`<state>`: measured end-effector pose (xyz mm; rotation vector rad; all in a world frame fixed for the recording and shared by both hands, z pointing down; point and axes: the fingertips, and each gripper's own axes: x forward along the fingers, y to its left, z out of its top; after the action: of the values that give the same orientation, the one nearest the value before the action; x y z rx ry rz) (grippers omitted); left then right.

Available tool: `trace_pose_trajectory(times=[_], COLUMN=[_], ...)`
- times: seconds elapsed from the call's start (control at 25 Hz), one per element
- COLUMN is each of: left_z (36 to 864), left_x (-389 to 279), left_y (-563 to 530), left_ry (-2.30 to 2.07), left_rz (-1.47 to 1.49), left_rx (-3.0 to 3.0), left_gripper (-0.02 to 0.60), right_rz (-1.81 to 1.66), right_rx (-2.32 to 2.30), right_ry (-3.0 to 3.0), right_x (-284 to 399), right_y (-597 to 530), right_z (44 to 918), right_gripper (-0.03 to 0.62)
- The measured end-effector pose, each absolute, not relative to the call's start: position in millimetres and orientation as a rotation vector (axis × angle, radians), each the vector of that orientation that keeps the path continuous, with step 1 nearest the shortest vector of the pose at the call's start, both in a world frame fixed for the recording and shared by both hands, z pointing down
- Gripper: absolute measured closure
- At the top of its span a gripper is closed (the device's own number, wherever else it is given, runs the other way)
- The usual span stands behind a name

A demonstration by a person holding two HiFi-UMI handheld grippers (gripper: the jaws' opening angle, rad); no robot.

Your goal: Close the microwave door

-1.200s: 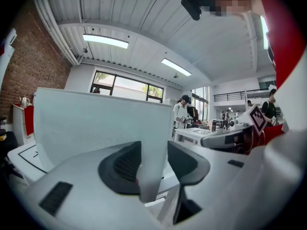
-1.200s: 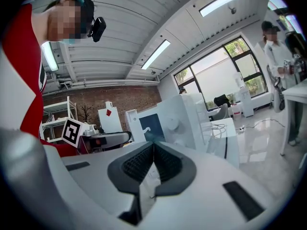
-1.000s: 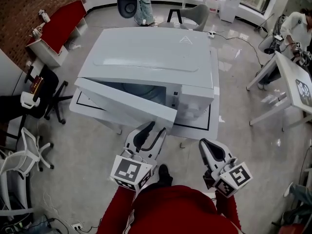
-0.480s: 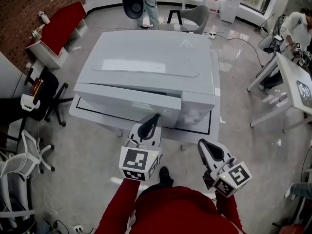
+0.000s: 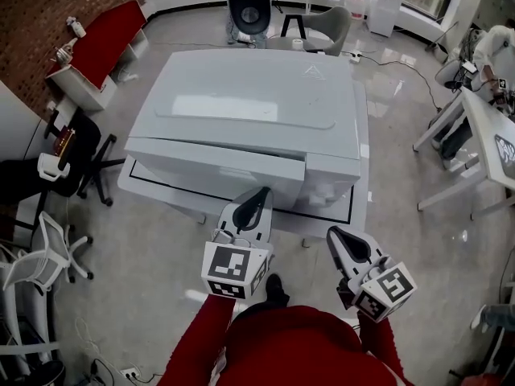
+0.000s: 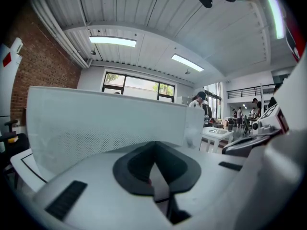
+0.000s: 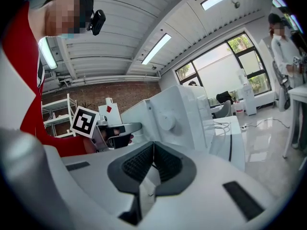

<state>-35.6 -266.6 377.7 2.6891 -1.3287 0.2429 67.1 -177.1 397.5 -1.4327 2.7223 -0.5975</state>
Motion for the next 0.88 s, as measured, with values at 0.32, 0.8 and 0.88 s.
trace_pose_trajectory(times=[0.32, 0.8, 0.88], left_z=[378, 379, 379], left_x=[-36, -33, -33], left_y=[-267, -274, -274], left_ry=[-1.328, -1.326, -1.325], left_rz=[0.225, 0.224, 0.216], left_rx=[2.682, 2.677, 2.677], left_gripper=[0.569, 0.571, 0.571], right_rz=[-0.554, -0.541, -0.535], right_rx=[-1.378, -1.352, -1.352], right_ry=[2.792, 2.819, 2.825], right_x=[52, 41, 40], right_y=[-188, -189, -189], right_z=[394, 395, 395], right_gripper=[0.579, 0.58, 0.58])
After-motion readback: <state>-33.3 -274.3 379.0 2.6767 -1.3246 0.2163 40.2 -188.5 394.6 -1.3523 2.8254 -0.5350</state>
